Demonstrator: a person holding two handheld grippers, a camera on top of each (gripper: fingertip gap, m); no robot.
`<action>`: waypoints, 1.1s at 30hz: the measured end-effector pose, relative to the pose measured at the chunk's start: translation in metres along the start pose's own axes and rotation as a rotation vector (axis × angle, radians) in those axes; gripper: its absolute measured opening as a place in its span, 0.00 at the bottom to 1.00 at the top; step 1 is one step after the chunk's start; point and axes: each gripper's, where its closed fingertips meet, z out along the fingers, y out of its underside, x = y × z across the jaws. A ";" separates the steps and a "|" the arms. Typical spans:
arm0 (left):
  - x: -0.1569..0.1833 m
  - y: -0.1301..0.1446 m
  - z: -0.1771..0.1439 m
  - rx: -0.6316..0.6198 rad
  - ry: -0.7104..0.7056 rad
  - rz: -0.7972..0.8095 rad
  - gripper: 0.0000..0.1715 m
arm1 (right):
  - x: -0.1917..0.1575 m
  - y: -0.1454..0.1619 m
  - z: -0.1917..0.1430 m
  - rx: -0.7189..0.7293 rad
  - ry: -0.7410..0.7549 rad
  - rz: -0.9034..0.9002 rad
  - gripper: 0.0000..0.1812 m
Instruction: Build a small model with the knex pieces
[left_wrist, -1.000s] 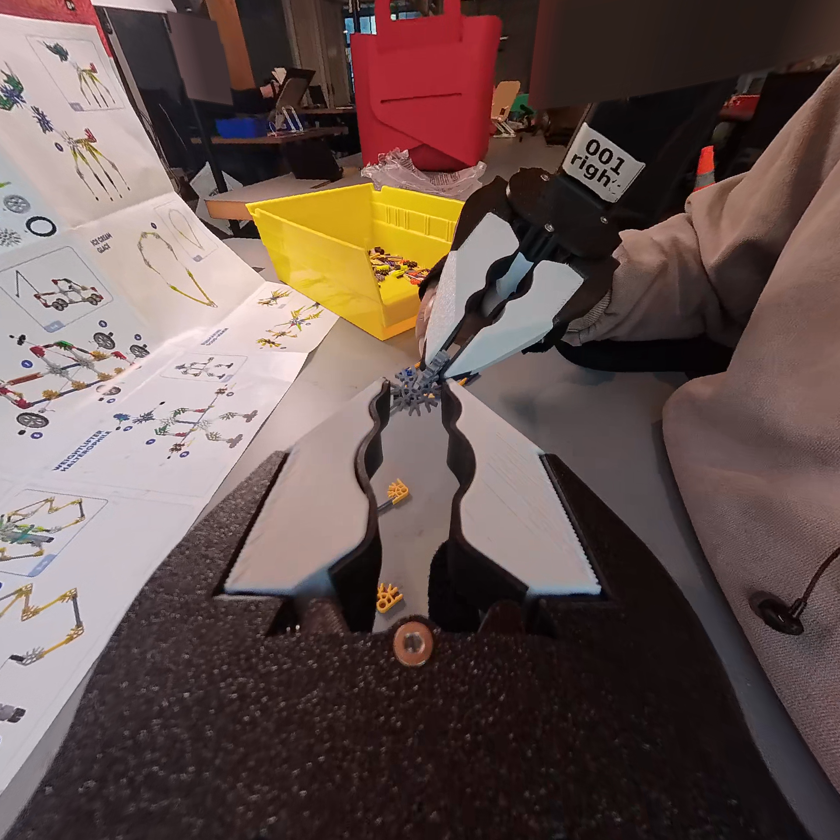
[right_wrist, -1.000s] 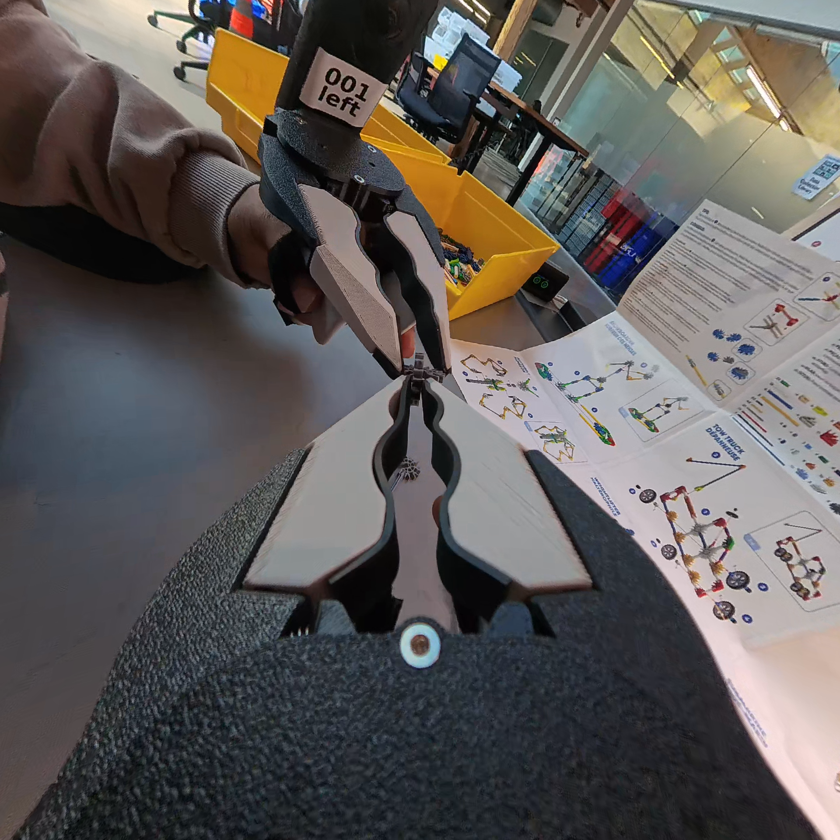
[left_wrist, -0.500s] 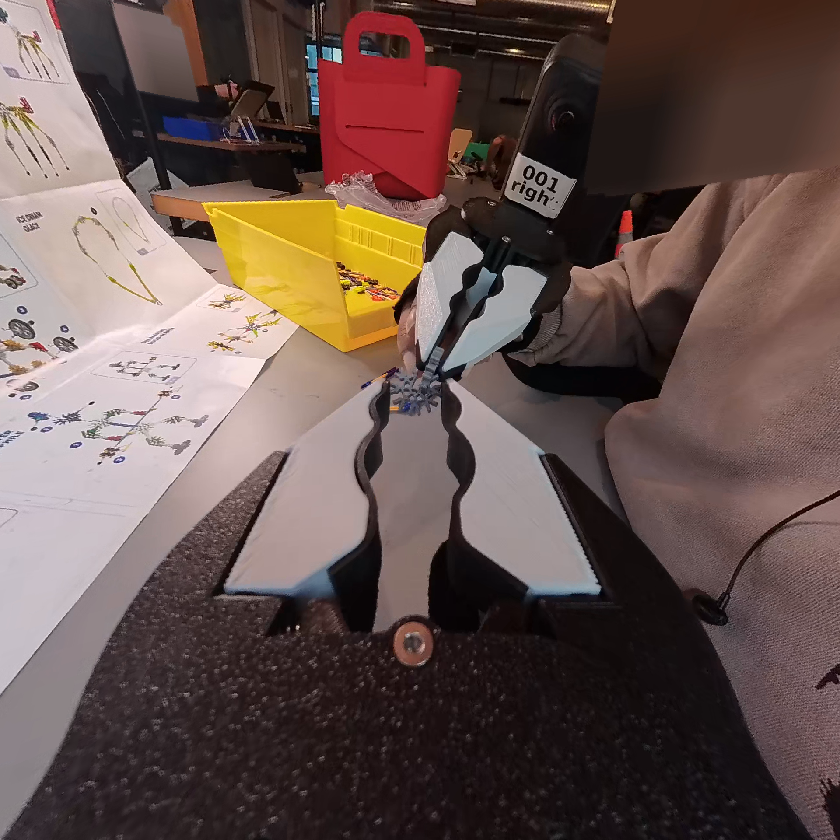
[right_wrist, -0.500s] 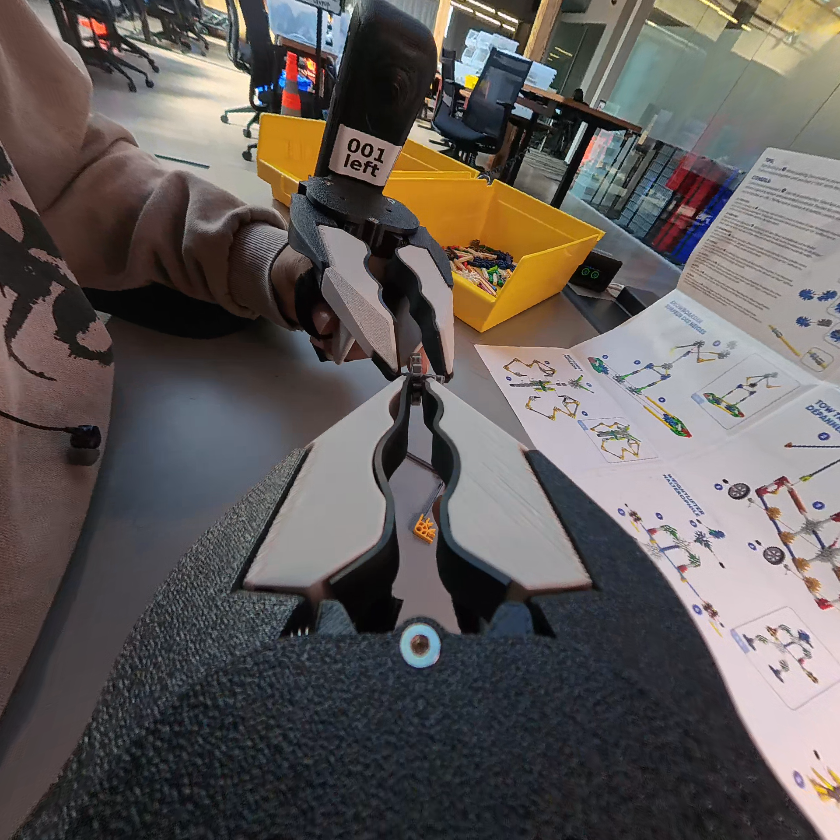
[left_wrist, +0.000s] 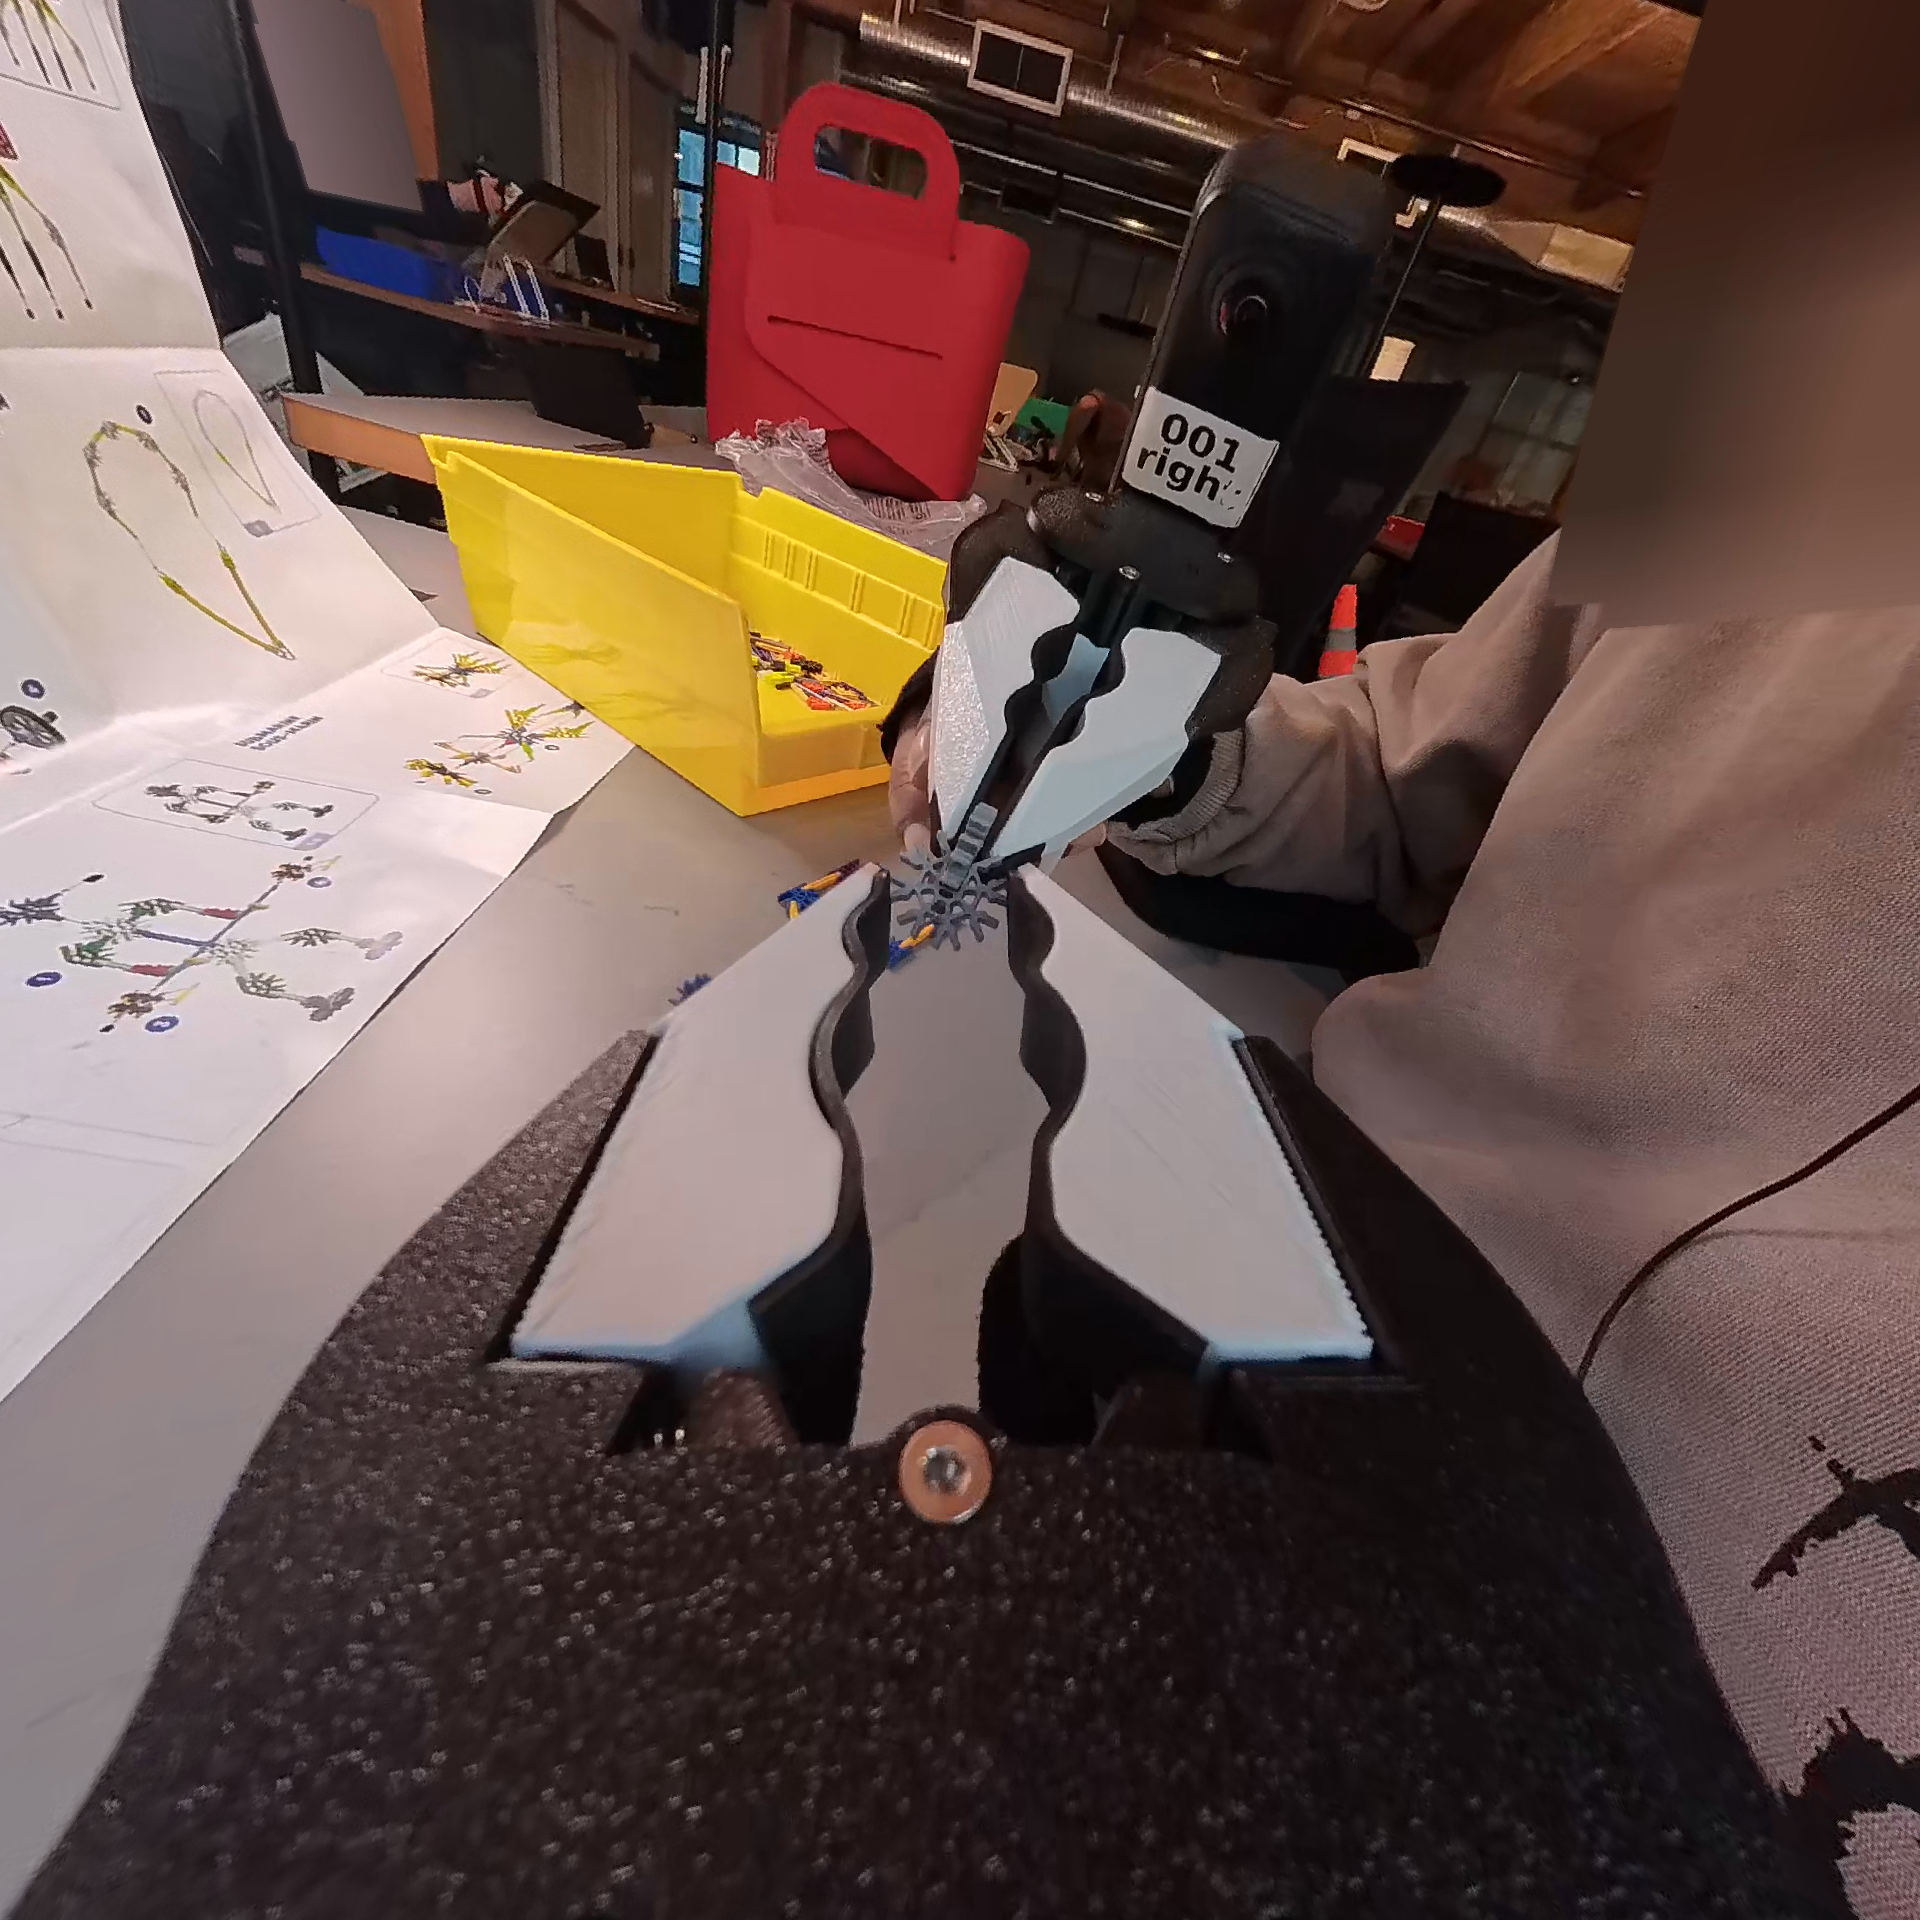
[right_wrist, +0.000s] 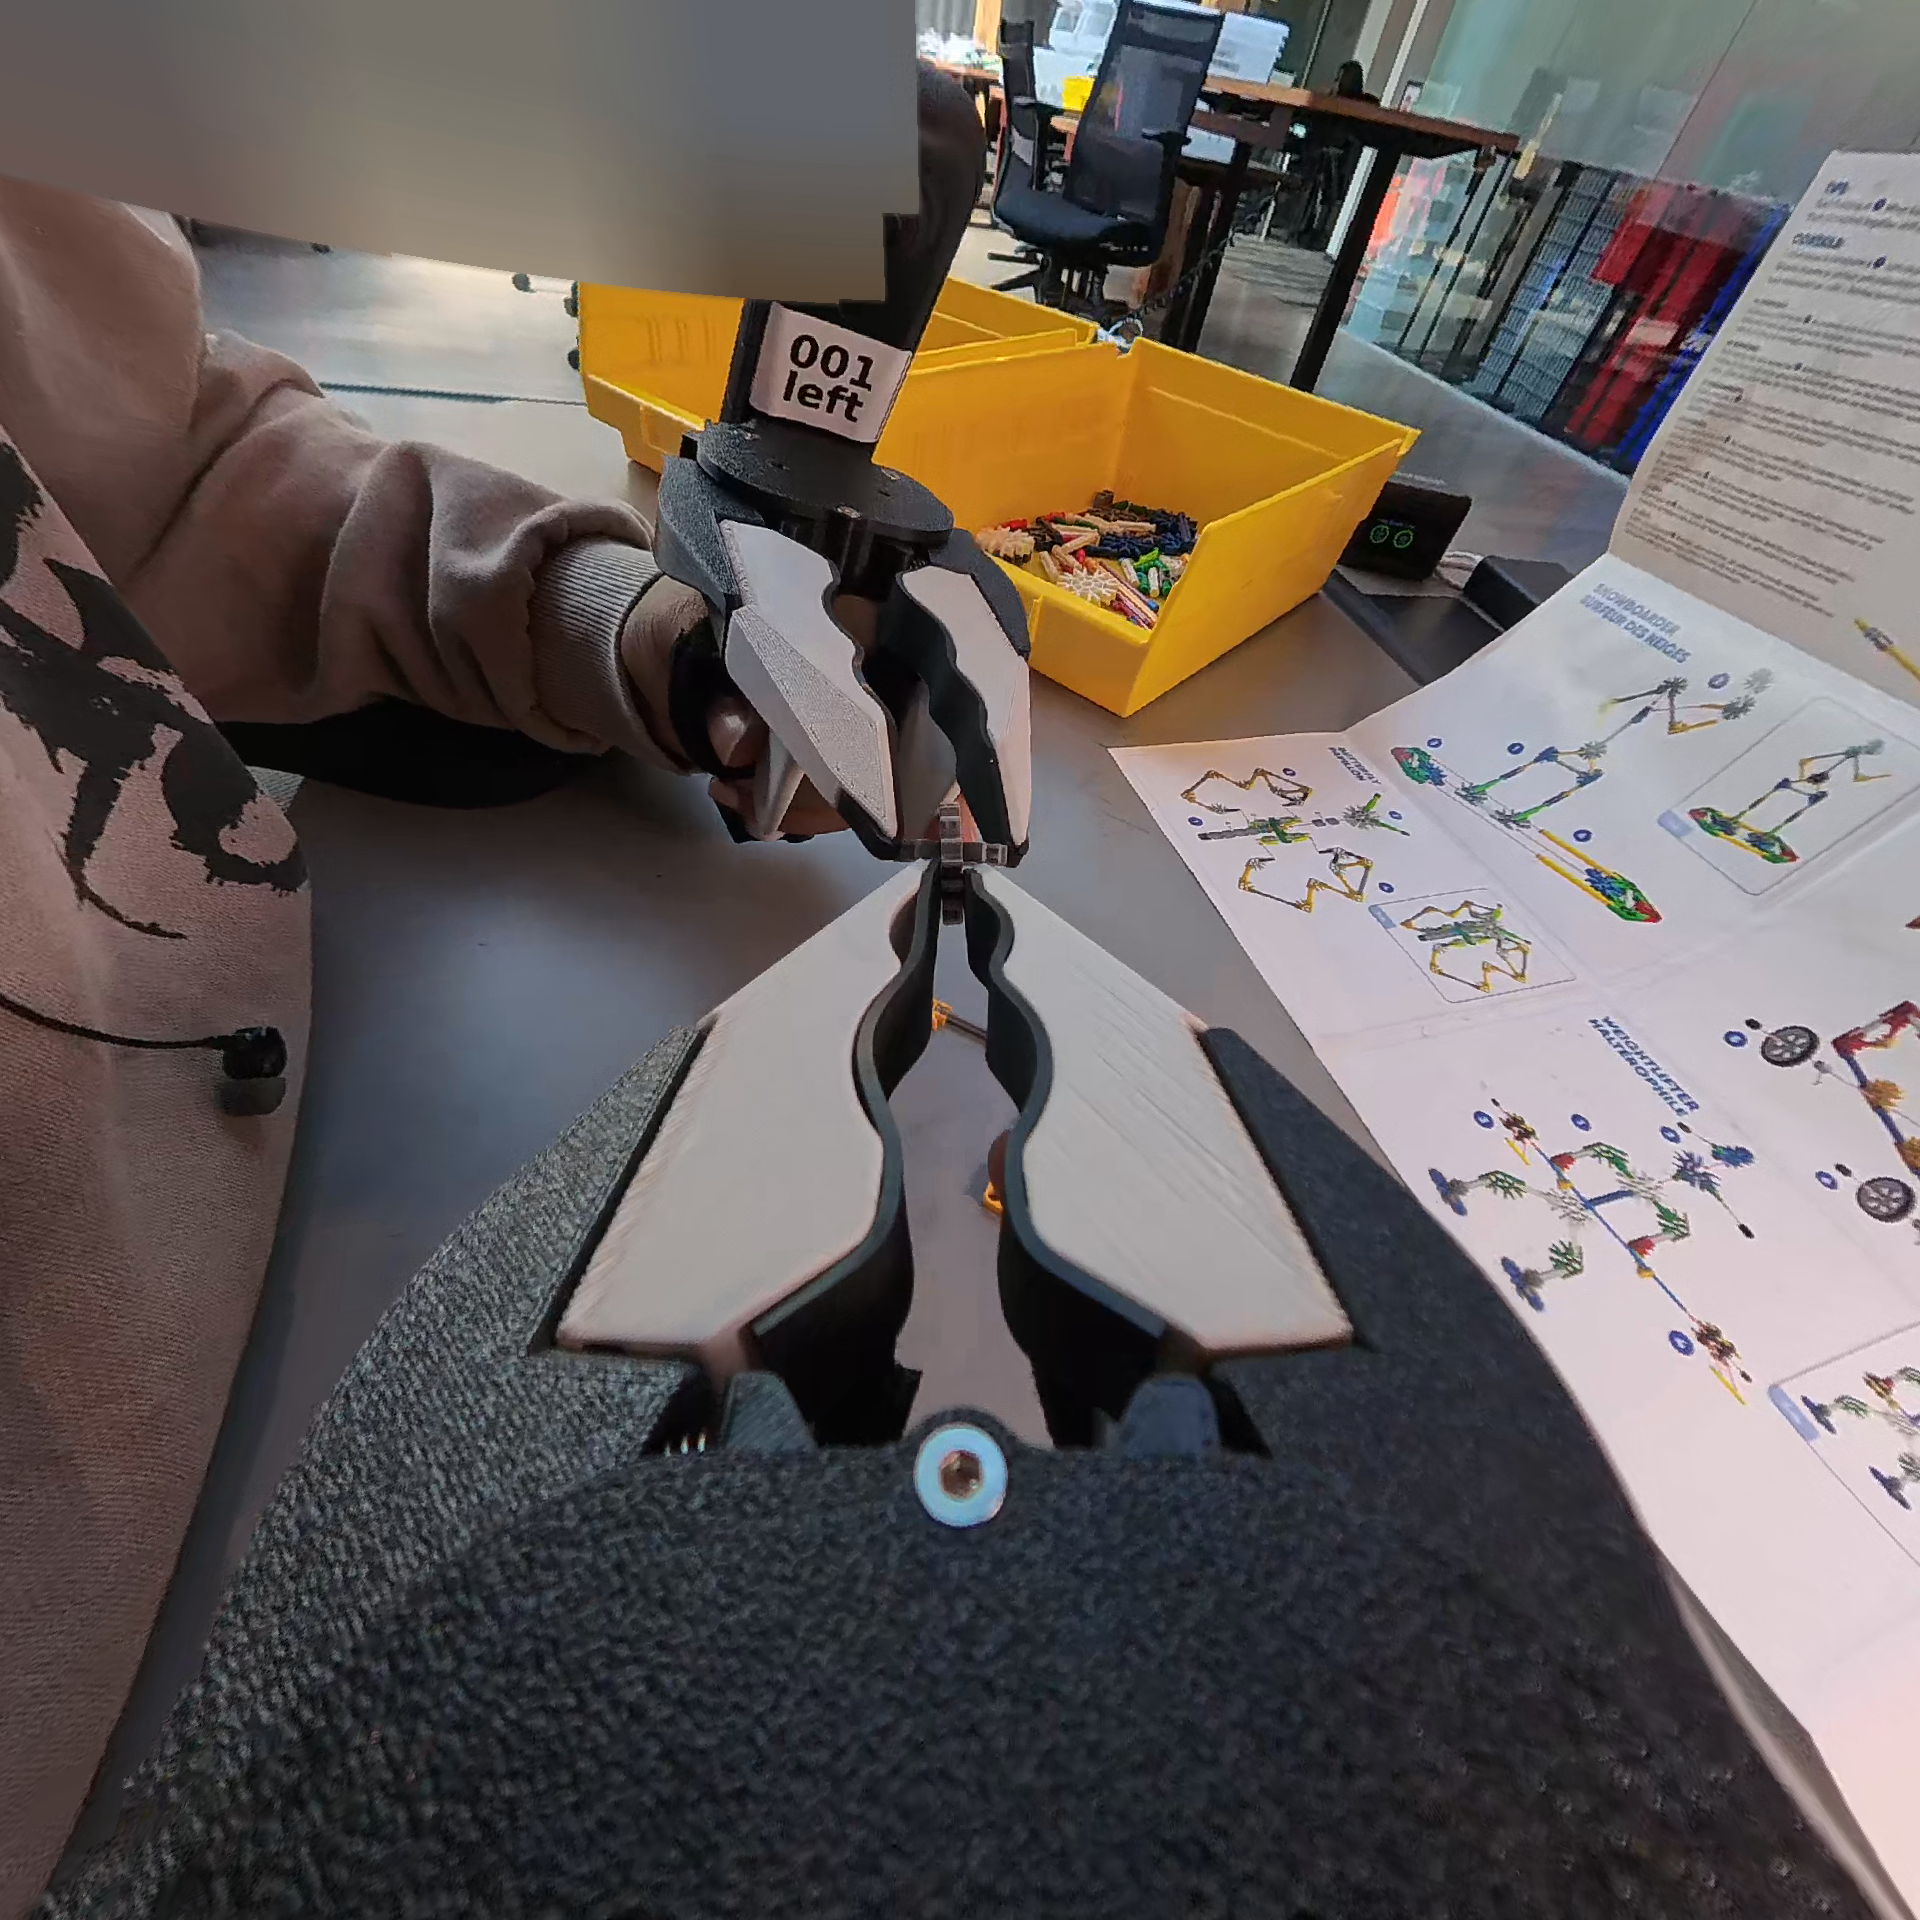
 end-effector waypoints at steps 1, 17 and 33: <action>-0.001 0.000 0.000 0.002 0.002 -0.013 0.13 | 0.001 0.000 0.000 -0.009 0.000 0.011 0.02; -0.006 -0.004 0.000 0.051 0.030 -0.180 0.13 | 0.008 -0.004 0.001 0.008 0.035 0.057 0.01; 0.005 -0.009 -0.001 0.089 0.114 -0.259 0.12 | -0.001 -0.013 -0.001 0.067 -0.034 0.038 0.01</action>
